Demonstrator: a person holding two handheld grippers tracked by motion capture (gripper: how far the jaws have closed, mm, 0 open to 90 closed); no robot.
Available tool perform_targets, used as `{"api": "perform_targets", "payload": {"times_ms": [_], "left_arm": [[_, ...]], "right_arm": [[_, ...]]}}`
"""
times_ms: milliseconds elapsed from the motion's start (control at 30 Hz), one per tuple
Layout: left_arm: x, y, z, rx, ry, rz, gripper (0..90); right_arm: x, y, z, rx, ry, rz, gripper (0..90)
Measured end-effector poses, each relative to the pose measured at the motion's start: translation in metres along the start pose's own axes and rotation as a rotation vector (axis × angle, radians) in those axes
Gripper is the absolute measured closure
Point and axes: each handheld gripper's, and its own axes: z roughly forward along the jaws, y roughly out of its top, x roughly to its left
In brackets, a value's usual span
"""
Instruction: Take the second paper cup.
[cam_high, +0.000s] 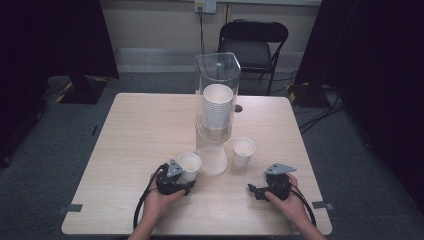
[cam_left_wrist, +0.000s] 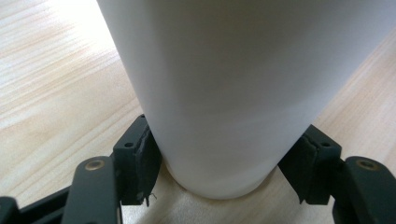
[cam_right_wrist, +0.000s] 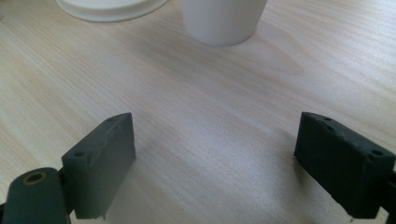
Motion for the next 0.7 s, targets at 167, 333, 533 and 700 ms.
{"api": "perform_targets", "payload": {"times_ms": [167,333,533,700], "left_arm": [[0.001,-0.002,-0.001,-0.008,-0.003,0.003,33.6],[0.003,-0.004,-0.003,0.003,-0.003,0.003,26.3],[0.005,-0.007,-0.006,0.014,0.006,-0.004,20.7],[0.006,-0.01,-0.01,0.014,0.009,-0.015,20.0]], "right_arm": [[0.0,0.0,0.0,0.0,0.0,0.0,11.7],[0.0,0.0,0.0,0.0,0.0,0.0,11.7],[0.0,0.0,0.0,-0.001,0.0,0.001,11.7],[0.0,0.0,0.0,0.0,0.0,-0.001,11.7]]}}
